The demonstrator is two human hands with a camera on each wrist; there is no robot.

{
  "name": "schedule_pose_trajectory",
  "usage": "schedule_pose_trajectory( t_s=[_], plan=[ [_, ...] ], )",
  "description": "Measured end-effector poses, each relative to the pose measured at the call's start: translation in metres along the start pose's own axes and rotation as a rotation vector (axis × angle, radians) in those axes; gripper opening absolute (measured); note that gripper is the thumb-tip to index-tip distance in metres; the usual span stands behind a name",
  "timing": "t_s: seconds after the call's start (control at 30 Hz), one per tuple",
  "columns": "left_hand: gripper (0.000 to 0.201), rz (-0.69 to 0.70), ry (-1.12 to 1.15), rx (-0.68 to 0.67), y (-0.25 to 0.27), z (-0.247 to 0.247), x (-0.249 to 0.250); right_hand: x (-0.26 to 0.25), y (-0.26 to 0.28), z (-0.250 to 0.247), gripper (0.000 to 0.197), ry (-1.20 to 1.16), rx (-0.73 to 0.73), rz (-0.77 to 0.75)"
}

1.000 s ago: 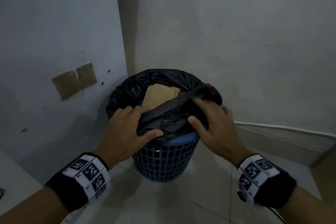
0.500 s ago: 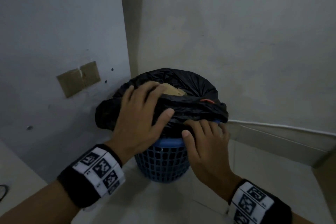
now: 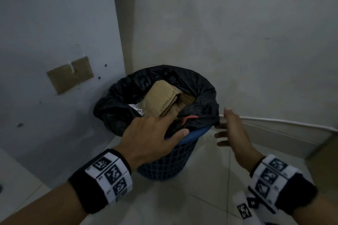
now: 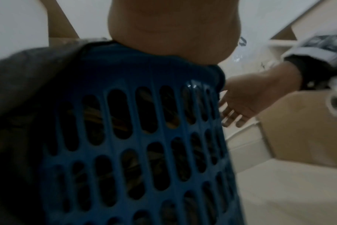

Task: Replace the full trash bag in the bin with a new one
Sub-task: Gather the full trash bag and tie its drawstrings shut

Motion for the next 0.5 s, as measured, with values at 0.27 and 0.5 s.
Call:
schedule_pose_trajectory(
  t_s=[0.27, 0.5],
  plan=[
    [0.052, 0.169, 0.061, 0.157, 0.025, -0.017, -0.051, 0.010, -0.016, 0.014, 0.025, -0.290, -0.033, 0.173],
    [0.030, 0.068, 0.061, 0.213, 0.033, -0.026, -0.057, -0.017, -0.007, 0.007, 0.016, -0.235, 0.047, 0.045]
  ],
)
Point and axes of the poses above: each hand's wrist, its own y-axis away from the middle knuckle, its own z-axis out of the palm, x = y × z, the point moved 8 cm from there along -y, towards the middle knuckle, and after that the axes turned 14 degrees about -y, right-handed, at the moved point
